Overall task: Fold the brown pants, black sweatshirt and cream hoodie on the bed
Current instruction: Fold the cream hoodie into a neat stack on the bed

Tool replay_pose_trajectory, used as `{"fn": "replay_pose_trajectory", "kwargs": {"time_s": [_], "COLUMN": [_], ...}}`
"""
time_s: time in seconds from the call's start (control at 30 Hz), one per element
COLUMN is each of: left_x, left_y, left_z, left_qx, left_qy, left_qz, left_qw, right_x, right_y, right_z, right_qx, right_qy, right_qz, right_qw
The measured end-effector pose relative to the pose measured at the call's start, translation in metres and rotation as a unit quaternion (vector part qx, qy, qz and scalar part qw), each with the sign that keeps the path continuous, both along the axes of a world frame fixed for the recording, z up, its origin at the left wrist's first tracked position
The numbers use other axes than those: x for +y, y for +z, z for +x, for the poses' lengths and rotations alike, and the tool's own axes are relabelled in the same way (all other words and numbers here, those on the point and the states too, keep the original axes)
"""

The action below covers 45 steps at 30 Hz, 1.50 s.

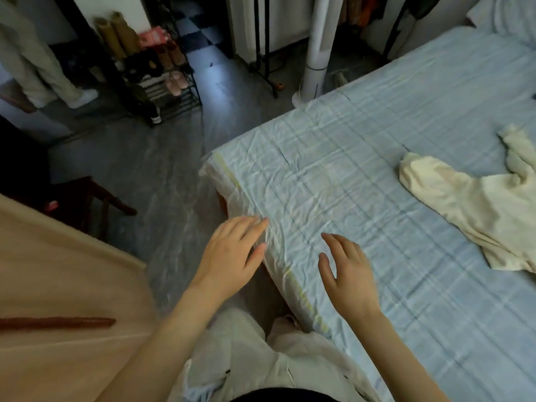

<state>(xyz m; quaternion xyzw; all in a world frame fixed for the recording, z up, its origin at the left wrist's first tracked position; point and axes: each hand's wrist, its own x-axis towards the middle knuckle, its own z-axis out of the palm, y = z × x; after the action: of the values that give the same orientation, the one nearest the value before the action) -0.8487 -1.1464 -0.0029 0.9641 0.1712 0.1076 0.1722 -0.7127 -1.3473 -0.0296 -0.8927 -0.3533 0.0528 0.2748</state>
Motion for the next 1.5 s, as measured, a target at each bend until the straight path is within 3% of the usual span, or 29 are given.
{"fn": "replay_pose_trajectory", "kwargs": {"time_s": [0.2, 0.47, 0.73, 1.0, 1.23, 1.5], "left_x": [0.052, 0.126, 0.111, 0.0, -0.113, -0.194], "left_y": [-0.007, -0.015, -0.019, -0.033, -0.058, -0.182], "left_z": [0.091, 0.195, 0.257, 0.32, 0.435, 0.597], "left_qx": [0.022, 0.008, -0.006, -0.002, -0.038, -0.026], "left_qy": [-0.149, -0.389, -0.501, -0.531, -0.472, -0.453], "left_qz": [-0.018, -0.006, -0.03, -0.056, -0.098, -0.039], "left_qw": [0.988, 0.921, 0.865, 0.846, 0.875, 0.891], "right_x": [0.026, 0.079, 0.088, -0.015, -0.125, -0.206], "right_y": [0.0, 0.008, 0.006, 0.001, -0.025, -0.134], "right_z": [0.03, 0.025, 0.019, 0.079, 0.207, 0.368], "right_qx": [0.01, 0.02, 0.035, 0.034, -0.018, -0.018], "right_qy": [-0.153, -0.371, -0.488, -0.521, -0.507, -0.464], "right_qz": [-0.018, -0.042, -0.037, -0.041, -0.024, -0.092], "right_qw": [0.988, 0.928, 0.871, 0.852, 0.862, 0.881]}}
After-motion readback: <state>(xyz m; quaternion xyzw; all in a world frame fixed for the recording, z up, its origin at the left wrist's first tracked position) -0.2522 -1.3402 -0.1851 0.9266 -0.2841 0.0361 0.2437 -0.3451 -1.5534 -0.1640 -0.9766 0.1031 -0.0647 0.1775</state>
